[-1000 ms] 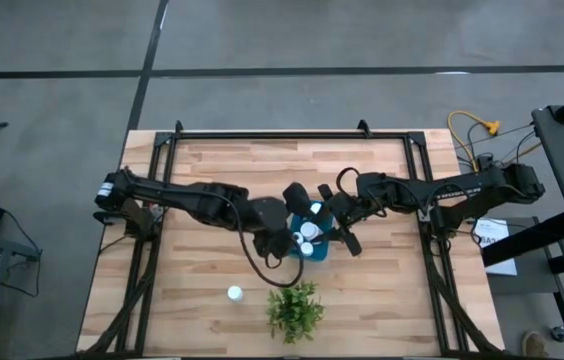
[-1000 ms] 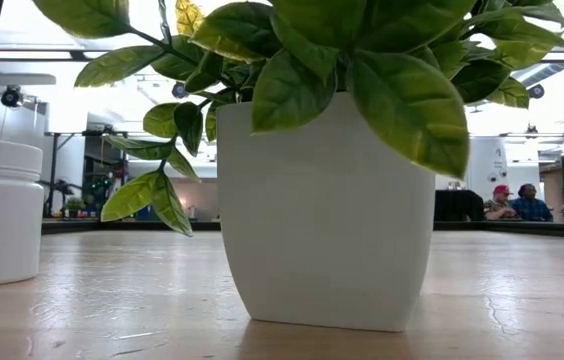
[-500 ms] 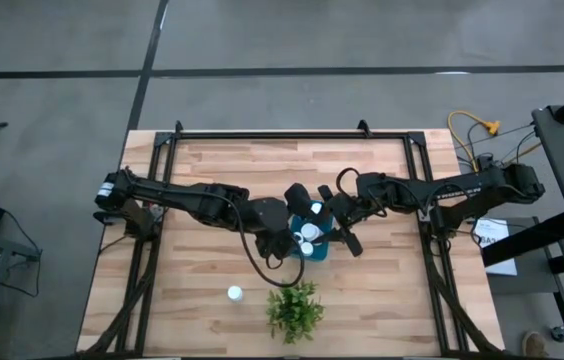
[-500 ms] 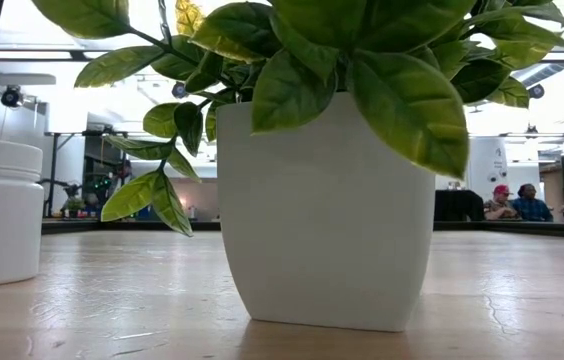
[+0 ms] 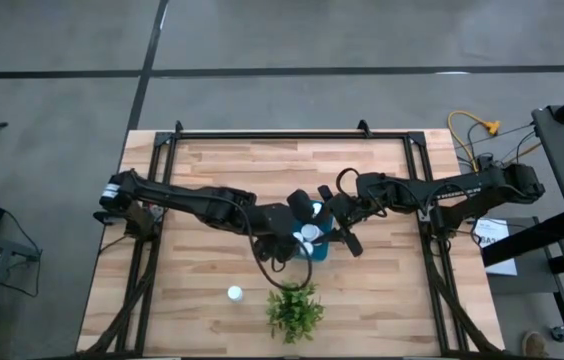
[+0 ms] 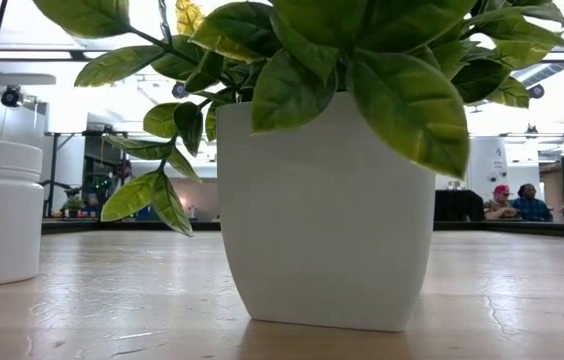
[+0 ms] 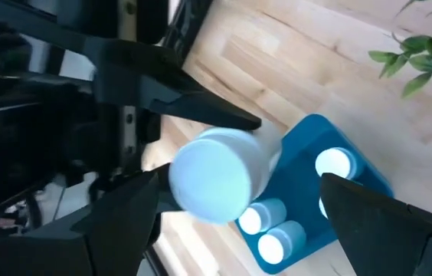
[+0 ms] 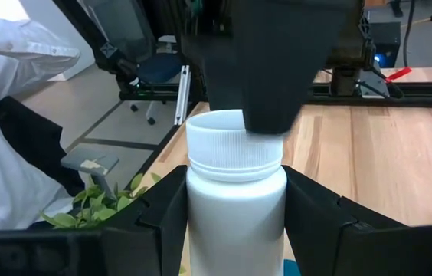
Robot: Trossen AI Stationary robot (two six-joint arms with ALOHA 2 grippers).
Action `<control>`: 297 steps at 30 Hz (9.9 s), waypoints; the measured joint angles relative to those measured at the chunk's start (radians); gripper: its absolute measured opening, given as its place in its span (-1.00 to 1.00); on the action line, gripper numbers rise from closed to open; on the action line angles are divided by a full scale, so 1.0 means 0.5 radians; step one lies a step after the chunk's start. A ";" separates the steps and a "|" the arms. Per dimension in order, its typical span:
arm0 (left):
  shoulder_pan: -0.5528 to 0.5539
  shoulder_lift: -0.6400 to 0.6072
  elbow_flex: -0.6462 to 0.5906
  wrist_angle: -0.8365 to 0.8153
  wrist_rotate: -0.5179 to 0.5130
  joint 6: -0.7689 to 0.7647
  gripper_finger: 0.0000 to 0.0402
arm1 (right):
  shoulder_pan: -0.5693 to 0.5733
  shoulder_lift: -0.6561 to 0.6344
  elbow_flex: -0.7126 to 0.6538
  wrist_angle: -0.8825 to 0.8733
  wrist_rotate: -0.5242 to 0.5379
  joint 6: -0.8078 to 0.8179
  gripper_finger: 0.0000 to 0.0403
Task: Pick and place pill bottles into a basket
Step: Put the white pill bottle into the blue bin
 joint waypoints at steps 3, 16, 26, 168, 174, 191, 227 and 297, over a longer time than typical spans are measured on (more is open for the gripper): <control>0.005 0.027 0.000 0.005 0.000 0.039 0.71 | 0.000 0.000 -0.001 -0.007 -0.001 -0.001 -0.18; 0.005 0.035 0.005 0.067 0.005 0.139 0.71 | 0.001 0.000 -0.001 -0.006 -0.001 -0.023 -0.18; 0.018 0.059 0.005 0.126 0.004 0.209 0.54 | 0.000 0.000 -0.001 -0.003 -0.001 -0.023 -0.18; 0.187 0.038 0.117 -0.123 -0.019 0.091 -0.27 | -0.068 0.017 -0.001 -0.097 0.292 0.022 0.46; 0.201 0.038 0.113 -0.177 0.007 0.047 -0.27 | -0.067 0.017 -0.001 -0.147 0.278 0.008 0.48; 0.197 -0.034 0.030 -0.368 0.049 -0.130 -0.27 | -0.085 0.015 -0.001 -0.233 0.274 -0.047 0.45; 0.277 -0.575 -0.914 0.364 0.156 -0.426 -0.27 | -0.294 -0.593 -0.005 -0.816 0.367 -0.254 -0.96; 0.543 0.605 0.303 -0.514 0.475 -0.122 -0.27 | -0.173 -1.939 -1.379 -0.348 0.481 0.008 -0.96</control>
